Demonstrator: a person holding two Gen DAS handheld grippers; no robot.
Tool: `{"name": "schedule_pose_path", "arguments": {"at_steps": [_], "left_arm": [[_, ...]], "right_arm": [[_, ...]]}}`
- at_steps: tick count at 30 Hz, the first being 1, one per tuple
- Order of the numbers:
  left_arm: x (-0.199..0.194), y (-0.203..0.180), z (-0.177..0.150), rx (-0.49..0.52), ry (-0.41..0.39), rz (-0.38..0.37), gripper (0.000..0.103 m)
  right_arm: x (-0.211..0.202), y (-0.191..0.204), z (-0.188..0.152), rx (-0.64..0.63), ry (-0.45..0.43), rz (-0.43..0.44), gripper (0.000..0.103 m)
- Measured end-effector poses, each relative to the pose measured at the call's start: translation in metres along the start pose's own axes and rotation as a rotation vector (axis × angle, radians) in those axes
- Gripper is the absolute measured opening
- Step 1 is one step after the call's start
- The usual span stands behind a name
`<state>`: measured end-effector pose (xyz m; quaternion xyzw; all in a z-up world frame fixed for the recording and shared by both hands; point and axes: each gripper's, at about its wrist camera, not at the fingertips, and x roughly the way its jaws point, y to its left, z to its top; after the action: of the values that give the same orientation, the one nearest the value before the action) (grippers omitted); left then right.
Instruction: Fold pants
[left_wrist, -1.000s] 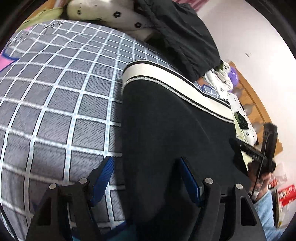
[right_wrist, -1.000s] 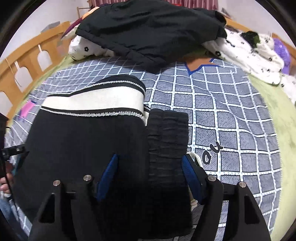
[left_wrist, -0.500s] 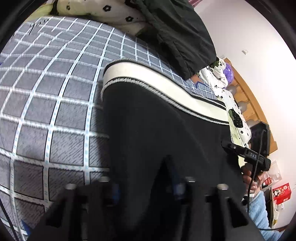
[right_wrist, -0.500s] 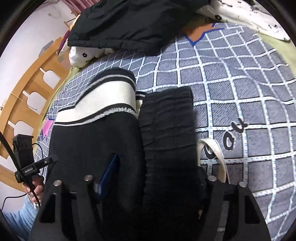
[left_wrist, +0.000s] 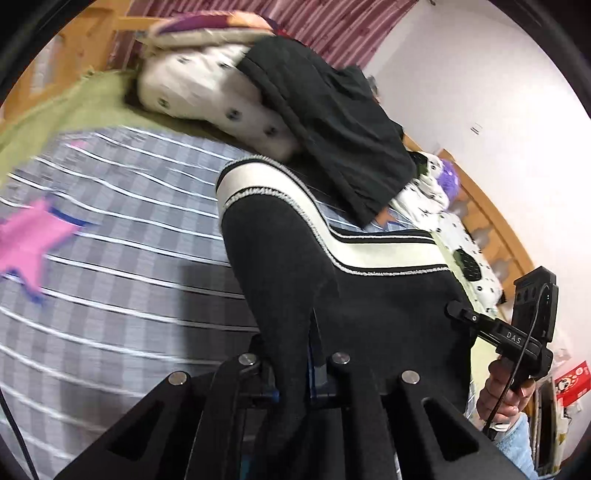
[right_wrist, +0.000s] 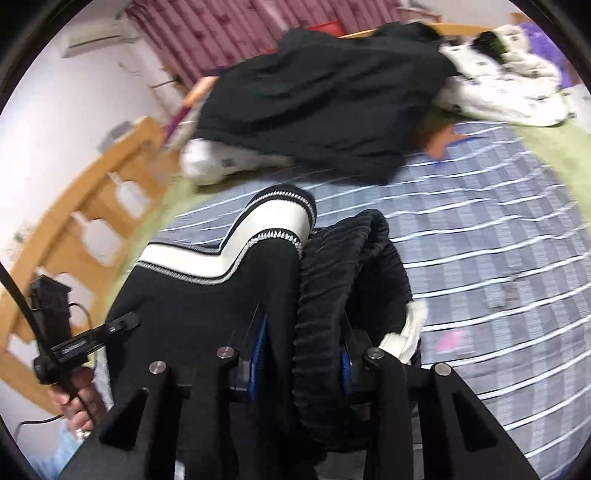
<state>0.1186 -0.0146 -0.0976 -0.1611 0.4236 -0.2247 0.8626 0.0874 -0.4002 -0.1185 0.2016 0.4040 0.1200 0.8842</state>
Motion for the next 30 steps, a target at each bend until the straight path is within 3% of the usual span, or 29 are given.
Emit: {"name": "schedule_pose_path", "arguments": {"at_steps": [4,6,8,9,12,13,14,16,21,24,27,29,30], "left_arm": [[-0.033,0.051,0.004,-0.005,0.034,0.088,0.01],[-0.026,0.075,-0.005,0.004,0.082,0.121,0.011],[-0.005,0.1,-0.021,-0.029,0.125,0.133,0.017],[0.005,0.11,-0.03,-0.047,0.131,0.149,0.019],[0.009,0.119,-0.041,-0.053,0.075,0.138,0.041],[0.01,0.119,-0.043,-0.043,0.07,0.155,0.053],[0.011,0.118,-0.043,-0.033,0.07,0.17,0.056],[0.008,0.117,-0.044,-0.013,0.054,0.187,0.056],[-0.01,0.122,-0.044,-0.02,-0.023,0.228,0.057],[-0.017,0.126,-0.044,-0.032,-0.03,0.24,0.058],[-0.027,0.126,-0.046,-0.02,-0.058,0.254,0.058],[-0.032,0.127,-0.045,-0.011,-0.071,0.266,0.058],[-0.035,0.127,-0.045,-0.011,-0.083,0.267,0.058]], "right_arm": [[0.04,0.042,-0.012,0.0,0.054,0.147,0.031],[0.071,0.049,-0.021,0.01,0.097,0.161,0.031],[0.097,0.047,-0.028,0.009,0.12,0.113,0.033],[0.109,0.044,-0.032,-0.017,0.108,0.051,0.038],[0.122,0.04,-0.041,-0.094,0.111,-0.036,0.047],[0.118,0.05,-0.046,-0.169,0.1,-0.105,0.048],[0.113,0.058,-0.05,-0.228,0.091,-0.14,0.048],[0.098,0.077,-0.055,-0.356,0.076,-0.223,0.049],[0.071,0.095,-0.045,-0.423,-0.012,-0.27,0.05],[0.09,0.108,-0.032,-0.418,0.003,-0.226,0.05],[0.135,0.111,-0.026,-0.388,0.087,-0.291,0.05],[0.146,0.114,-0.028,-0.399,0.057,-0.336,0.041],[0.144,0.119,-0.03,-0.428,0.041,-0.331,0.02]]}}
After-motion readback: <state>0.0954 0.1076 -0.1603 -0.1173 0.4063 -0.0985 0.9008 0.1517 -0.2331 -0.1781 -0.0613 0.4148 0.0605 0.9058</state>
